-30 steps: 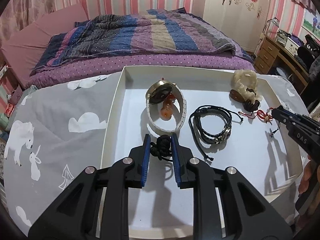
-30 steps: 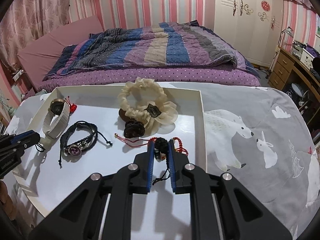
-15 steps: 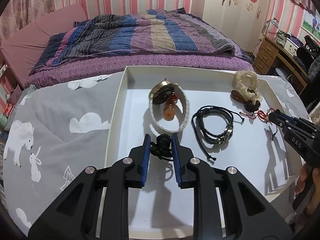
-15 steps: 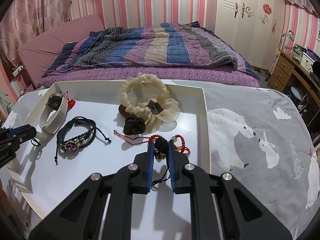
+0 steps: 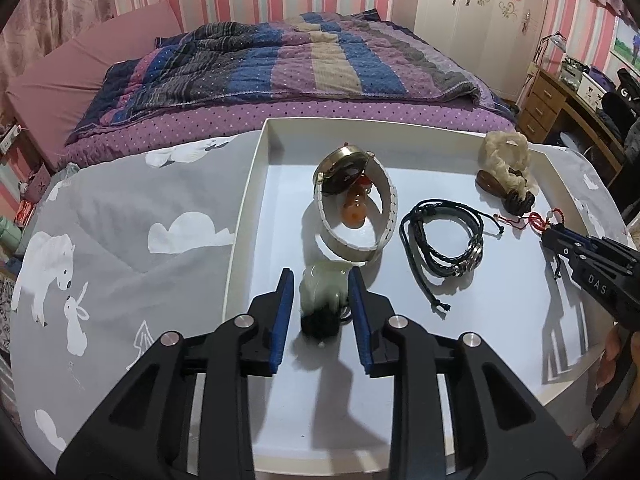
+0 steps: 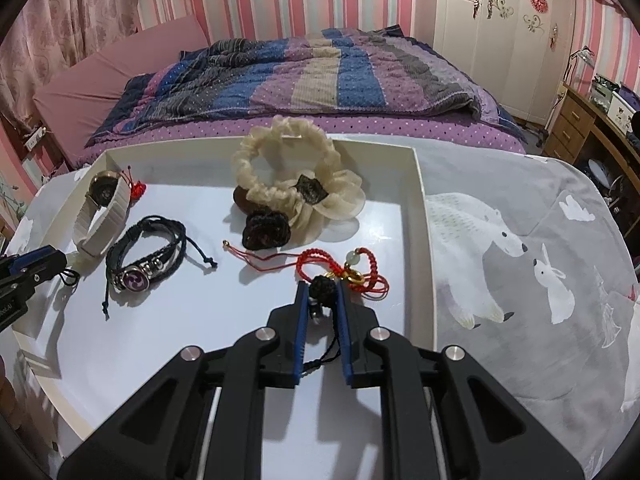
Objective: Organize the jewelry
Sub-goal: 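Carry both items into the white tray and open both tools, then move both tools back to the black hair clip and beaded bracelet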
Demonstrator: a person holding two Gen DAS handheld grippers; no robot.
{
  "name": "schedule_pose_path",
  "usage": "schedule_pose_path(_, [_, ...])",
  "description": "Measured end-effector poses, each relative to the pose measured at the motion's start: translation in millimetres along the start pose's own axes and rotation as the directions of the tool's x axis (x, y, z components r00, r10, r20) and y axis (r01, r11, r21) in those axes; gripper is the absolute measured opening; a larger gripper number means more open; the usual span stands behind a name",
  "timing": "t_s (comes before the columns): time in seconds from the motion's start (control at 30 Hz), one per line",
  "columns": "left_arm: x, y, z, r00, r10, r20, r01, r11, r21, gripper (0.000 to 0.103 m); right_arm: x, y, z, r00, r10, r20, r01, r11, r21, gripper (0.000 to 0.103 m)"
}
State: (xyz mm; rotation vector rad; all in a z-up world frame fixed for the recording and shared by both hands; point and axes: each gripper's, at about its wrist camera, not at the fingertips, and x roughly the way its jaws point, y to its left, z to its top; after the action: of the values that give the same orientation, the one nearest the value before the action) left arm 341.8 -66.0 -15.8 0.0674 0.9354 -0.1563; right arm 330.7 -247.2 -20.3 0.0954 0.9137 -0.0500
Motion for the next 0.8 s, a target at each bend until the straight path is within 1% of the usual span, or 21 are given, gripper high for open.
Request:
schedule_pose_path(0.03, [-0.2,-0.7,0.0,1.0,0.001,0.001,-0.001,1.0,0.002,0.027,0.1,0.3,0.3,1.0,-0.001,0.001,0.001,1.0,-0.002,0.015])
schedule_pose_path(0.1, [-1.3,-1.3,0.5,1.0,0.006,0.004,-0.006,1.0,-0.002,0.03,-0.3,0.9,1.1,1.0,-0.001,0.006,0.001,1.0,0.001,0.015])
schedule_pose_path(0.17, [-4.1,-1.3,0.5,1.0,0.006,0.013,-0.006,1.0,-0.008,0.043,0.2,1.3,0.6,1.0,0.006,0.002,-0.006,1.0,0.004,0.015])
schedule_pose_path(0.2, [-5.3,-1.2,0.7,1.0,0.01,0.02,-0.009,1.0,-0.01,0.047,0.4,1.3,-0.1,1.0,0.009,0.0,-0.009,1.0,0.005,0.015])
schedule_pose_path(0.23, [-6.3,-1.1,1.0,1.0,0.013,0.026,-0.013,1.0,-0.012,0.052,0.7,1.4,0.1,1.0,0.01,-0.002,-0.01,1.0,0.007,0.015])
schedule_pose_path(0.27, [-7.4,-1.3,1.1,0.999,0.015,0.031,-0.015,1.0,-0.013,0.055,0.8,1.5,0.2,1.0,0.011,-0.002,-0.011,1.0,0.008,0.022])
schedule_pose_path(0.3, [-8.3,-1.6,1.3,0.999,0.017,0.035,-0.017,1.0,-0.013,0.056,0.7,1.3,0.1,1.0,0.009,0.0,-0.009,1.0,0.008,0.028])
schedule_pose_path(0.33, [-8.9,-1.4,1.5,0.999,0.017,0.036,-0.016,1.0,-0.015,0.057,-0.3,0.5,-0.4,1.0,0.006,0.004,-0.006,1.0,0.01,0.038])
schedule_pose_path(0.4, [-9.8,-2.4,1.5,0.999,0.021,0.04,-0.02,1.0,-0.016,0.064,-1.9,-0.1,-0.9,1.0,0.004,0.011,-0.004,1.0,0.018,0.039])
schedule_pose_path(0.47, [-10.1,-2.7,2.2,0.998,0.033,0.049,-0.032,0.999,-0.017,0.075,-2.8,-1.3,-0.8,1.0,0.012,0.011,-0.012,1.0,0.025,0.04])
schedule_pose_path(0.5, [-11.4,-2.4,2.1,0.998,0.037,0.056,-0.036,0.999,-0.018,0.077,-3.1,-2.5,-0.6,1.0,0.015,0.013,-0.015,0.999,0.031,0.041])
schedule_pose_path(0.53, [-12.3,-1.8,2.2,0.997,0.039,0.061,-0.038,0.999,-0.021,0.08,-3.7,-3.1,-0.5,1.0,0.019,0.015,-0.02,0.999,0.036,0.047])
schedule_pose_path(0.57, [-13.7,-0.8,2.7,0.997,0.041,0.068,-0.04,0.999,-0.026,0.084,-5.0,-3.4,-0.2,0.999,0.032,0.02,-0.033,0.999,0.043,0.054])
schedule_pose_path(0.6, [-13.9,0.9,3.6,0.996,0.045,0.076,-0.042,0.999,-0.032,0.087,-6.6,-3.7,-0.5,0.999,0.041,0.028,-0.042,0.998,0.047,0.058])
schedule_pose_path(0.67, [-17.8,4.2,5.1,0.994,0.054,0.093,-0.05,0.998,-0.048,0.094,-13.3,-3.0,0.2,0.997,0.044,0.061,-0.047,0.998,0.05,0.071])
schedule_pose_path(0.7, [-19.6,5.4,5.8,0.994,0.054,0.099,-0.049,0.997,-0.053,0.095,-17.0,-1.9,0.7,0.996,0.042,0.081,-0.046,0.998,0.047,0.074])
schedule_pose_path(0.73, [-21.0,6.6,6.2,0.993,0.054,0.104,-0.048,0.997,-0.06,0.096,-19.9,-1.3,1.2,0.995,0.04,0.093,-0.044,0.998,0.044,0.08])
schedule_pose_path(0.77, [-22.1,7.3,6.7,0.993,0.054,0.108,-0.047,0.997,-0.065,0.098,-23.6,-0.6,1.7,0.993,0.034,0.111,-0.039,0.998,0.043,0.083])
schedule_pose_path(0.8, [-23.0,7.9,7.0,0.992,0.058,0.112,-0.05,0.996,-0.071,0.1,-26.4,-0.7,2.4,0.992,0.029,0.125,-0.035,0.998,0.044,0.084])
